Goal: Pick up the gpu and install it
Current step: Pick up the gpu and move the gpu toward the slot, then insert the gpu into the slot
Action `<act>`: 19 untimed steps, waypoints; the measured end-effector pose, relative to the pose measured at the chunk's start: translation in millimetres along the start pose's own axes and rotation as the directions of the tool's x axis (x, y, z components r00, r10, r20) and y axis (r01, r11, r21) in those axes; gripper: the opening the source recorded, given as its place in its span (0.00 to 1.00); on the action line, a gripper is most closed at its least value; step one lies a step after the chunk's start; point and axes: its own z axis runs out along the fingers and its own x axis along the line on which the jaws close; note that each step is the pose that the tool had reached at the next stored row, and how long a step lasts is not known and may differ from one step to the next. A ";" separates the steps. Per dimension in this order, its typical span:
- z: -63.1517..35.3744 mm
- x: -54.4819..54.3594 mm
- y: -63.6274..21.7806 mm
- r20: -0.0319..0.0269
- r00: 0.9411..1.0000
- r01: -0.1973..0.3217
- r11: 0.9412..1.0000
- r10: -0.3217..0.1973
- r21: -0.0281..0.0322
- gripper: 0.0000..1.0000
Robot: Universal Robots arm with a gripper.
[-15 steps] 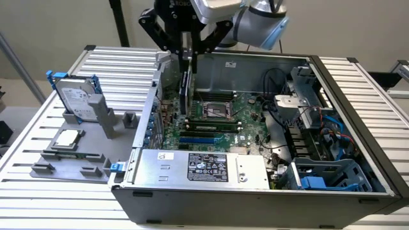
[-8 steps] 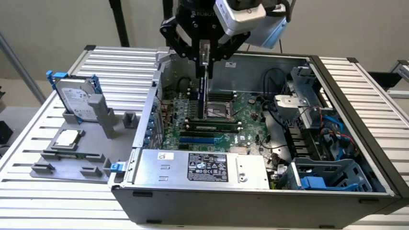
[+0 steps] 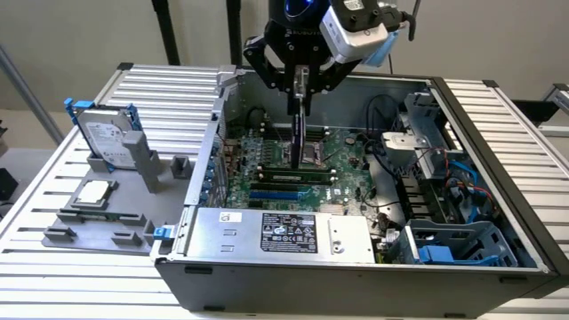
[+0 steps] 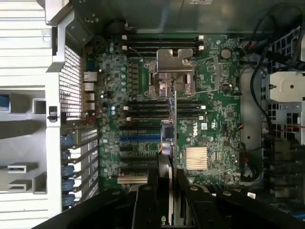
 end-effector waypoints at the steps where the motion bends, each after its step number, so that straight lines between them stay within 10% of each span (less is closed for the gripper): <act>1: 1.9 -1.3 0.8 0.000 1.000 0.001 1.000 -0.001 0.000 0.00; 8: 12.6 -7.4 4.5 -0.007 1.000 0.010 1.000 -0.010 0.003 0.00; 15: 15.8 -15.9 4.7 -0.056 0.998 0.022 1.000 -0.021 0.007 0.00; 19: 16.3 -17.6 4.7 -0.060 0.998 0.026 1.000 -0.026 0.007 0.00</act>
